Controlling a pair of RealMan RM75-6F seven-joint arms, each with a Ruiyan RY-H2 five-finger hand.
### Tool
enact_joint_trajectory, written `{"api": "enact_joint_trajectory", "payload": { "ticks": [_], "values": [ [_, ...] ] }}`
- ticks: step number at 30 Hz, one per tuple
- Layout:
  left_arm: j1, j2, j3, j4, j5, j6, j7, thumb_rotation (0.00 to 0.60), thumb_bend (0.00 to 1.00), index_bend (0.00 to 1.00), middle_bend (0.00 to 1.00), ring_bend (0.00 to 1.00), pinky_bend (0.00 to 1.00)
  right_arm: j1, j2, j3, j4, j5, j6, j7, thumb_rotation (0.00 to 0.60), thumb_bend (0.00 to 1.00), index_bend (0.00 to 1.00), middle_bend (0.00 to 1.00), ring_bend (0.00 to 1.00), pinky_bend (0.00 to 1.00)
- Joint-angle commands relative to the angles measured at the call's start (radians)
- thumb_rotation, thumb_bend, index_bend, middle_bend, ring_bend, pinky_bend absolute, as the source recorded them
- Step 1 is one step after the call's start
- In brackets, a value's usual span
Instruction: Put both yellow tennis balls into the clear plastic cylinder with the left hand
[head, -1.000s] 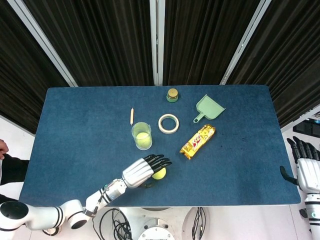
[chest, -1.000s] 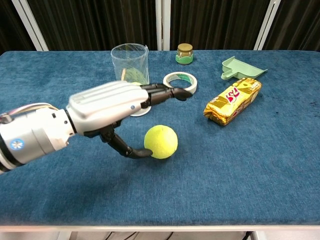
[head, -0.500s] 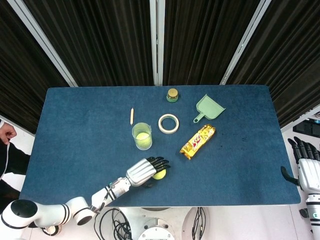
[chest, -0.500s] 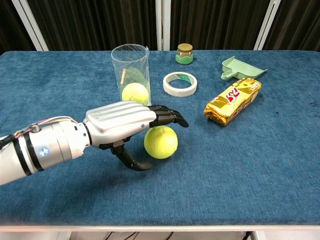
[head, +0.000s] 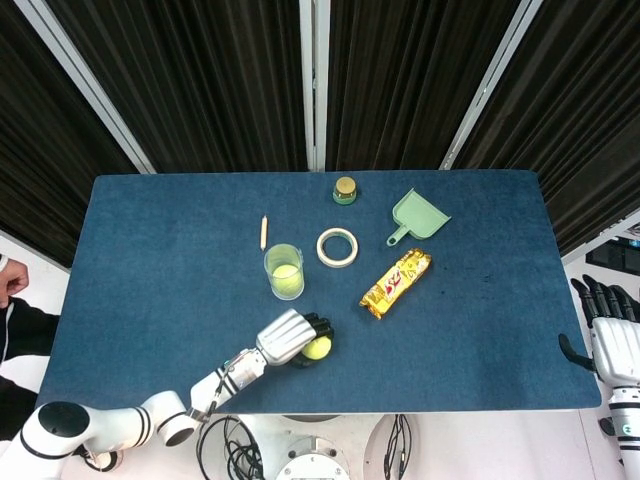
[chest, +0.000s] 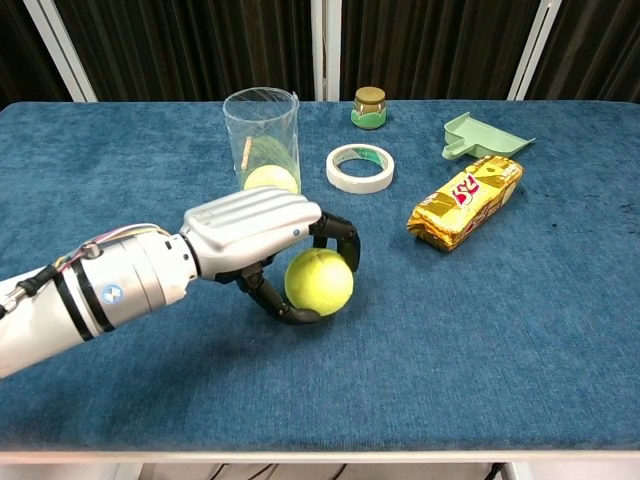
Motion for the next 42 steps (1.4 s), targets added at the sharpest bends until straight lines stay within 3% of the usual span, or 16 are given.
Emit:
{"api": "enact_joint_trajectory", "payload": {
  "ticks": [1,8,14,21,26,36,39,42],
  "values": [
    [0.008,0.019,-0.005,-0.047,0.022,0.047,0.007,0.6,0.3,0.52,0.54,0.54,0.82,-0.002,0.001,0.0,0.0,-0.002,0.003,0.003,0.6,0.3,0.0,0.0,0.0,0.0],
    [0.025,0.169,-0.054,-0.276,0.057,0.153,0.098,0.6,0.3,0.52,0.54,0.54,0.82,-0.003,0.004,0.003,-0.008,-0.004,0.011,0.007,0.6,0.3,0.0,0.0,0.0,0.0],
    [0.026,0.259,-0.165,-0.388,-0.002,0.193,0.156,0.6,0.3,0.53,0.55,0.55,0.82,-0.005,0.006,0.001,-0.024,-0.01,0.021,-0.012,0.6,0.3,0.0,0.0,0.0,0.0],
    [-0.006,0.286,-0.251,-0.336,-0.186,0.075,0.102,0.6,0.3,0.53,0.55,0.55,0.81,-0.008,0.015,0.001,-0.05,-0.02,0.036,-0.031,0.6,0.3,0.0,0.0,0.0,0.0],
    [-0.016,0.266,-0.267,-0.267,-0.249,0.045,0.09,0.6,0.3,0.52,0.55,0.55,0.8,-0.01,0.017,0.002,-0.048,-0.012,0.034,-0.025,0.6,0.3,0.0,0.0,0.0,0.0],
    [-0.03,0.242,-0.271,-0.196,-0.277,0.035,0.067,0.6,0.3,0.52,0.53,0.54,0.79,-0.008,0.02,0.004,-0.043,-0.005,0.027,-0.018,0.6,0.3,0.0,0.0,0.0,0.0],
    [-0.028,0.25,-0.259,-0.195,-0.276,0.023,0.049,0.6,0.3,0.48,0.46,0.46,0.72,-0.009,0.019,0.004,-0.039,-0.004,0.027,-0.015,0.6,0.3,0.0,0.0,0.0,0.0],
    [-0.03,0.266,-0.248,-0.205,-0.279,-0.003,0.02,0.6,0.3,0.29,0.27,0.25,0.5,-0.009,0.017,0.004,-0.036,-0.002,0.027,-0.013,0.6,0.31,0.0,0.0,0.0,0.0]
  ]
}}
